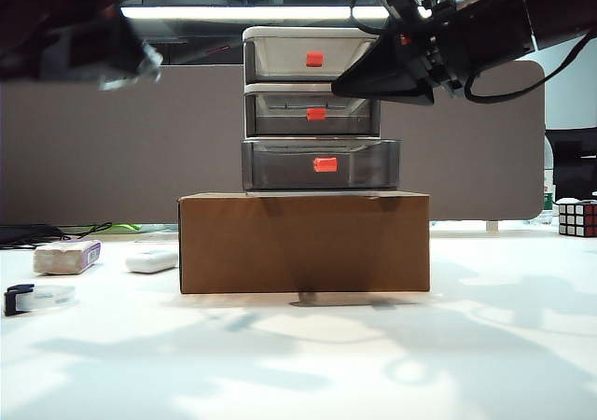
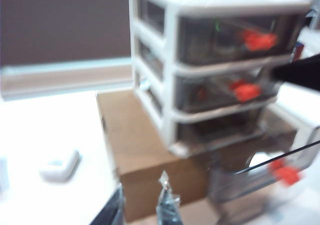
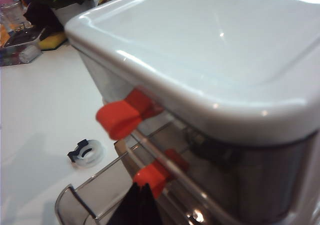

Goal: Open the third layer of the drawer on the table, pick up the transparent tape on the table and put it in, and finally close the drawer.

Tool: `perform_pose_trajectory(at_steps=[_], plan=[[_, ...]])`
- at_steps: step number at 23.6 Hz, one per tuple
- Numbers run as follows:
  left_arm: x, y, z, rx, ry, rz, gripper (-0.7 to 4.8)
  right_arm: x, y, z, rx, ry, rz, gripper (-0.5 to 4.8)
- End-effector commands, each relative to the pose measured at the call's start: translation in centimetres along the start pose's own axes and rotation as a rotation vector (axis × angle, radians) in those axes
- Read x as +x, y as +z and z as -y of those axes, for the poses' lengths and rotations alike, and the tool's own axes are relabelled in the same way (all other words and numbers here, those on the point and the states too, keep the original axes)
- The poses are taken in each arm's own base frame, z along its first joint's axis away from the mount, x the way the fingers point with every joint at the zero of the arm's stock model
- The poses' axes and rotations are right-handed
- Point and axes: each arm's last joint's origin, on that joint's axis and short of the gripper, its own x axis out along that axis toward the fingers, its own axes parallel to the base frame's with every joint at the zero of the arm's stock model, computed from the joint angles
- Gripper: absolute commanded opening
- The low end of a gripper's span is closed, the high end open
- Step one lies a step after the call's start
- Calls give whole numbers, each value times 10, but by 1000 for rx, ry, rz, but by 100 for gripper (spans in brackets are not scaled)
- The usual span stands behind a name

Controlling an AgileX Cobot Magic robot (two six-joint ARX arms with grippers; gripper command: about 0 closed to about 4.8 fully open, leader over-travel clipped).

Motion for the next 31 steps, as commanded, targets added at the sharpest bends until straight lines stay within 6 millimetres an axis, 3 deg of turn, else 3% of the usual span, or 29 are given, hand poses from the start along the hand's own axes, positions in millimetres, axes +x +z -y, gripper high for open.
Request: perform_pose_trajectory(at_steps=[1,3,6,8,9,10,20,21,23,31], plan=[[14,-17,-52,-81,-199,-280,80,-1,3,-1,-6,20,8,-5],[14,-21,-89,-144,-246,-329,80,-1,2,-2,-2,39,1,-5],[11,-20,-116,-118,-138,-299,94,-1,1,-2,7,39,-13,-5],[10,-20,-123,59,-150,-285,234,-1,-1,-2,14,38,-24,-5],[10,-21,-125,149,-150,-286,358,-1,-2,-2,18,37,-30,-5],[11,-23,-126,185,-153,-292,399,-1,-2,-2,20,38,-33,-5],[38,-64,-135,275,-221,-475,408,-1,-8,-2,37,41,-88,-5],[41,-67,-137,294,-205,-474,411,-2,-9,-2,32,56,-98,-5],[45,-70,-139,318,-181,-468,467,-2,-11,-2,34,58,-112,-5],[59,-87,-148,247,-218,-512,466,-2,-12,-2,27,58,-124,-5]])
